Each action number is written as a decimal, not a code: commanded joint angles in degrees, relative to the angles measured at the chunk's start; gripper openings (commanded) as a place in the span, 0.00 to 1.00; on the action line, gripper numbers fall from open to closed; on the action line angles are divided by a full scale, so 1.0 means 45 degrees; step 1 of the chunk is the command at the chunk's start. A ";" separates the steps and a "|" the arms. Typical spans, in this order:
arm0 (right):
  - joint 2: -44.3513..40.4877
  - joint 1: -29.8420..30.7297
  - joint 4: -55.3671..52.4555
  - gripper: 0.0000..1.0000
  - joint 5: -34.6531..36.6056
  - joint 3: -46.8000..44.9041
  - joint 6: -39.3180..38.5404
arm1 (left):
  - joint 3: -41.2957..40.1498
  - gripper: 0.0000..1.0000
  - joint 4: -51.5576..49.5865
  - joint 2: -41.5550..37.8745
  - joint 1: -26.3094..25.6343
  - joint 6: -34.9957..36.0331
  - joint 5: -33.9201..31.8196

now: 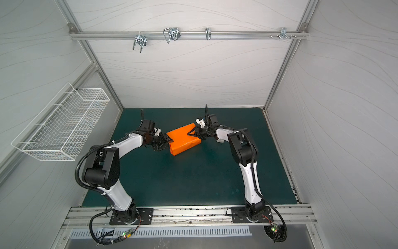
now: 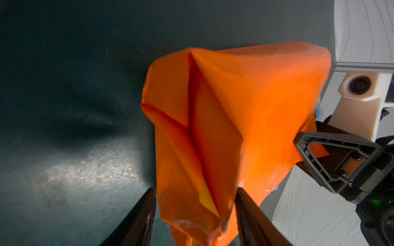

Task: Wrap a gift box in wrapping paper
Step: Stand up the gift box at the center of the table.

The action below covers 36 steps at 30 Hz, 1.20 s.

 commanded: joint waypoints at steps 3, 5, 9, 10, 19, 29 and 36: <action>-0.0501 0.0267 0.0093 0.30 -0.0761 -0.0061 0.0063 | 0.0030 0.61 0.0676 -0.0011 -0.0036 -0.0194 0.0180; -0.0871 0.0292 -0.0190 0.22 -0.0722 -0.0196 -0.0051 | -0.0114 0.61 0.0817 -0.0132 -0.0042 -0.0258 0.0262; -0.2035 0.0311 -0.1610 0.08 -0.0272 -0.0342 -0.0801 | -0.0639 0.61 0.1181 -0.0524 -0.0039 -0.0423 0.0467; -0.2339 0.0340 -0.2142 0.04 -0.0126 -0.0298 -0.1066 | -0.0828 0.61 0.1318 -0.0653 -0.0040 -0.0491 0.0553; -0.4799 0.2017 -1.1022 0.00 0.5203 0.2430 -0.6125 | -0.3085 0.61 0.2462 -0.2907 -0.0051 -0.1123 0.1038; -0.5306 0.4976 -1.5430 0.00 1.3553 0.3753 -0.8432 | -0.5906 0.61 0.3039 -0.5464 -0.0034 -0.1444 0.0527; -0.6495 0.6291 -1.2989 0.00 1.4517 0.1046 -1.0452 | -0.6472 0.61 0.2924 -0.6323 0.0105 -0.1298 0.0606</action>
